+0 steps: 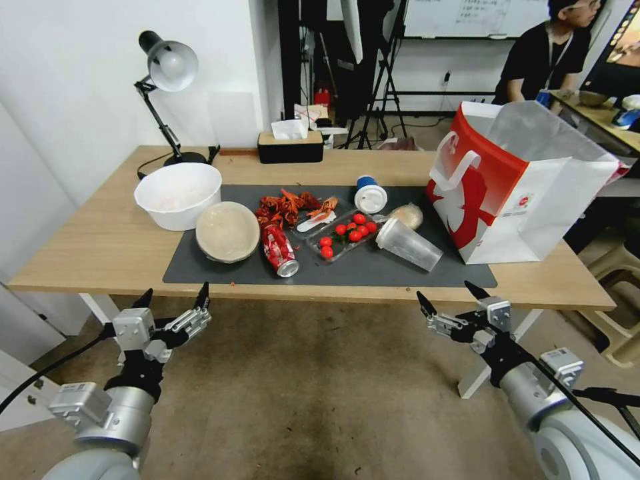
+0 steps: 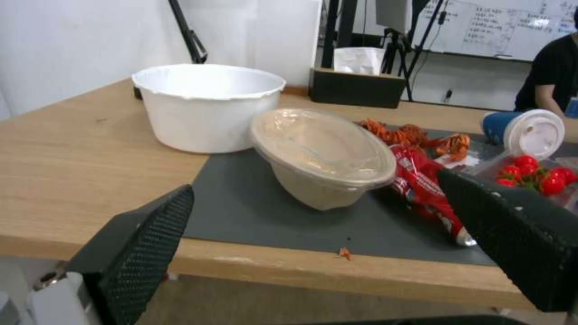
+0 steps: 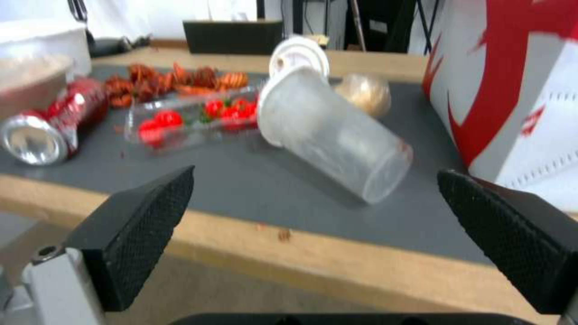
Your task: Pick up the trash from the table and place it into the takeout bag.
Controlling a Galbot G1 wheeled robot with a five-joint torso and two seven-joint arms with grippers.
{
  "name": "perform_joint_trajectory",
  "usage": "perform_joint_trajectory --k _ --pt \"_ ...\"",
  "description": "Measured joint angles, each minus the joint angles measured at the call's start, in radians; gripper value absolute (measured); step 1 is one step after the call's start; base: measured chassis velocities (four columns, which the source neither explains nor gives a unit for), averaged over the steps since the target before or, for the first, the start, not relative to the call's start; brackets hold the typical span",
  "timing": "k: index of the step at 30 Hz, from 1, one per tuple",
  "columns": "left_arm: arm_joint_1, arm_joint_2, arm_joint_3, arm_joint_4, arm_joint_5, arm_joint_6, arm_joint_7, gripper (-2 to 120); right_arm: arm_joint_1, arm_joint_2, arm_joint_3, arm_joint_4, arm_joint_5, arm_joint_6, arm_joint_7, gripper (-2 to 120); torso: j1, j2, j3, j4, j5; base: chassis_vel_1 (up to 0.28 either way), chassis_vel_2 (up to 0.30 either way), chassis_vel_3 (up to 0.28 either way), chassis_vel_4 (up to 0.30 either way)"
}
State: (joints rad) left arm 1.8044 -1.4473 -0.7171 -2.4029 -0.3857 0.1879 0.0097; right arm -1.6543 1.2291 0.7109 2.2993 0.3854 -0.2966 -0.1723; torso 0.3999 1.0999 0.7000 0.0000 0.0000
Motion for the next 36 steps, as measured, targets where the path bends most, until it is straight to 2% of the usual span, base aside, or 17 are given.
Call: perform_joint_trajectory --k 7,16,19,26,36 --pt "-0.006 -0.002 0.007 0.011 0.01 -0.001 0.003 100 0.057 -0.011 0.004 0.003 0.048 -0.027 0.023 100 0.0 0.0 0.0 0.0001 0.0001 0.0 0.0 0.0 0.0" --pt "-0.009 0.016 0.005 0.041 0.004 -0.021 0.011 100 0.157 -0.05 -0.001 -0.069 0.119 -0.024 0.058 100 0.0 0.0 0.0 0.0 0.0001 0.0 0.0 0.0 0.0" --pt "-0.024 0.018 0.009 0.054 0.003 -0.02 0.012 100 0.186 -0.07 -0.002 -0.106 0.121 -0.006 0.036 100 0.0 0.0 0.0 0.0002 0.0001 0.0 0.0 0.0 0.0" --pt "-0.065 0.056 0.042 0.11 0.004 -0.017 0.02 100 0.223 -0.128 0.015 -0.192 0.132 0.086 -0.092 100 0.0 0.0 0.0 0.0 0.0001 0.0 0.0 0.0 0.0" --pt "-0.069 0.063 0.047 0.117 0.003 -0.02 0.032 100 0.3 -0.206 -0.002 -0.275 0.13 0.101 -0.186 100 0.0 0.0 0.0 0.0001 0.0001 0.0 0.0 0.0 0.0"
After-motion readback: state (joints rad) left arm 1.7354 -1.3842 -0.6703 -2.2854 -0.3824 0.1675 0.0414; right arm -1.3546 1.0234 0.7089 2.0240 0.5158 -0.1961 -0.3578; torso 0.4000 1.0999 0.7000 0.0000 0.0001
